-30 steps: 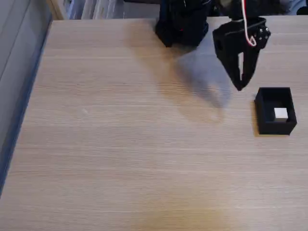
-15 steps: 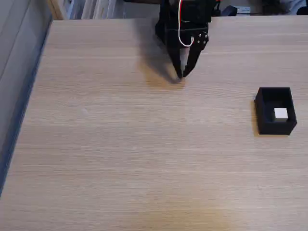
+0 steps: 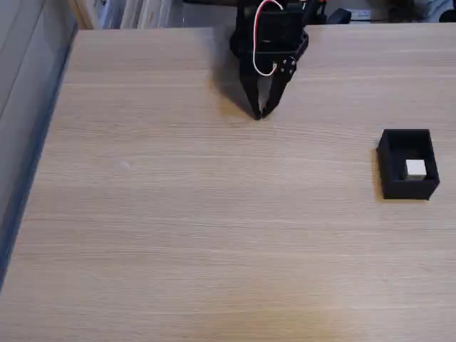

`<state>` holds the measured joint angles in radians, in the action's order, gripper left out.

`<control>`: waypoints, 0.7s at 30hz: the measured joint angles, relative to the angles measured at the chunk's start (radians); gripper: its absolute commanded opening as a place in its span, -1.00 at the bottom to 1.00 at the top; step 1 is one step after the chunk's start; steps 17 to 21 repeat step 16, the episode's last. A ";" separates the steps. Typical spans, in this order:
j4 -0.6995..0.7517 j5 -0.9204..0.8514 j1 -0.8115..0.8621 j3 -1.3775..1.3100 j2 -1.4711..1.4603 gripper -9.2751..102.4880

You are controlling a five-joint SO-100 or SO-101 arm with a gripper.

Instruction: Pick a white block and place it in the black box.

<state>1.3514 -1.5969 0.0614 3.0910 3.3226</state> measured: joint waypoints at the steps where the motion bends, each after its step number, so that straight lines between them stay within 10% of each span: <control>1: 0.000 0.000 0.000 0.002 0.000 -0.83; 21: 0.000 0.000 -0.006 0.002 0.003 -0.83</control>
